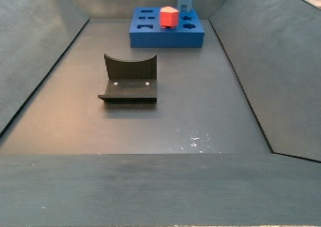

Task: Pick up the arch object. Move up. Place the arch object on the fixture. Regrasp the arch object. Move to above the board. Insert the arch object.
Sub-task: Insert the arch object.

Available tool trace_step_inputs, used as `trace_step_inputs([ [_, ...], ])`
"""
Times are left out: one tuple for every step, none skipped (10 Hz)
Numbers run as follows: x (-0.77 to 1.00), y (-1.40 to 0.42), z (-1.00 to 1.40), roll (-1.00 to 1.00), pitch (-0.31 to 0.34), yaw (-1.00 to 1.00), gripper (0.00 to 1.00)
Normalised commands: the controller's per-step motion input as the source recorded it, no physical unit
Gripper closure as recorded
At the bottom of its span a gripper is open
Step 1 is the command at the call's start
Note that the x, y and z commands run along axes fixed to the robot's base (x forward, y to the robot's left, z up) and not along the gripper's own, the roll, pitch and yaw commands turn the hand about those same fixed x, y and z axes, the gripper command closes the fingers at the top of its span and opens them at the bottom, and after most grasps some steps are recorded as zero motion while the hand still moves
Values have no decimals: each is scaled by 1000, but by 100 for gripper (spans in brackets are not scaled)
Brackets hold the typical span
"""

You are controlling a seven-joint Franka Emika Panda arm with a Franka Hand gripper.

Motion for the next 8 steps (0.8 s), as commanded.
trace_step_inputs([
  [1000, -6, -580, 164, 146, 0, 100],
  [1000, -9, -529, 189, 150, 0, 100],
  [1000, -9, -449, 84, 94, 0, 100],
  [794, 0, -494, 0, 0, -6, 100],
  [434, 0, -563, -6, -80, -77, 100],
  [157, 0, -591, -26, -33, 0, 100],
  [37, 0, -543, -6, -37, 0, 100],
  [0, 0, -320, 76, 0, 0, 100],
])
